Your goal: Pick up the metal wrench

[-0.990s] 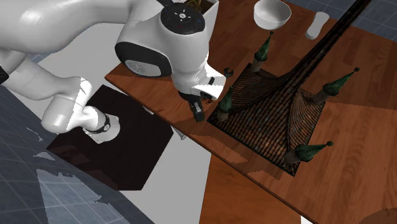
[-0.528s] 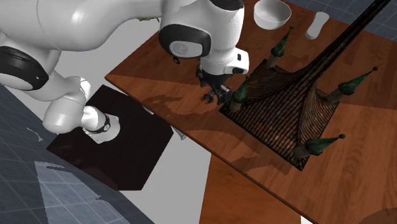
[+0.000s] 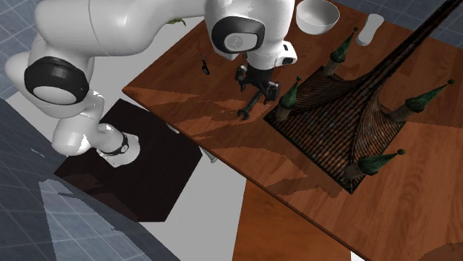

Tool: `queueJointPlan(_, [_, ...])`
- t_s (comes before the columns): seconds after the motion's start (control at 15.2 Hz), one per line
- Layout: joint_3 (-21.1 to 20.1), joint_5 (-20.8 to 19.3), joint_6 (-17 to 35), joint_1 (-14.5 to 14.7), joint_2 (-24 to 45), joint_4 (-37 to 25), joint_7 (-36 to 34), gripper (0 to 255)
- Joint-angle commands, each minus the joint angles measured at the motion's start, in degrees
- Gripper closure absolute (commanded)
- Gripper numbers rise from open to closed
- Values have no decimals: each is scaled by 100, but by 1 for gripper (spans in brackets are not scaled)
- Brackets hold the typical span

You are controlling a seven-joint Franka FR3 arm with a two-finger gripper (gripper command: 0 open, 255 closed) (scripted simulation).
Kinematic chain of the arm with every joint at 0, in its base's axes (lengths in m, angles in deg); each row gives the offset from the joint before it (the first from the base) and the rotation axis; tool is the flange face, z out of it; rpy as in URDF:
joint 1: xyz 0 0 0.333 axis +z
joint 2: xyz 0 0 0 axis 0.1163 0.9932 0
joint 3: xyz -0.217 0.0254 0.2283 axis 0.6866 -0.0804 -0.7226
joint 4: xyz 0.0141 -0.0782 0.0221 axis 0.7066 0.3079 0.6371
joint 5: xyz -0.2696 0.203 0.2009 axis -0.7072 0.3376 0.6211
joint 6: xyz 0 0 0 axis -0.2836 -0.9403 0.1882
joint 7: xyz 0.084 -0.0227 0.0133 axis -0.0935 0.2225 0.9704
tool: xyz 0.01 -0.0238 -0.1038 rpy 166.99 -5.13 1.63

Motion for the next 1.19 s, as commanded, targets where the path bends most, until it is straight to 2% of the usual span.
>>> queueJointPlan(0.0, [-4,-12,132,4,30,102,15,0])
queueJointPlan(0.33, [-1,-9,419,-7,2,417,7,0])
queueJointPlan(0.4, [1,-7,411,-12,-9,420,14,255])
queueJointPlan(0.99, [-1,-9,419,-7,3,416,7,255])
queueJointPlan(1.12, [-4,-10,260,-2,14,245,11,255])
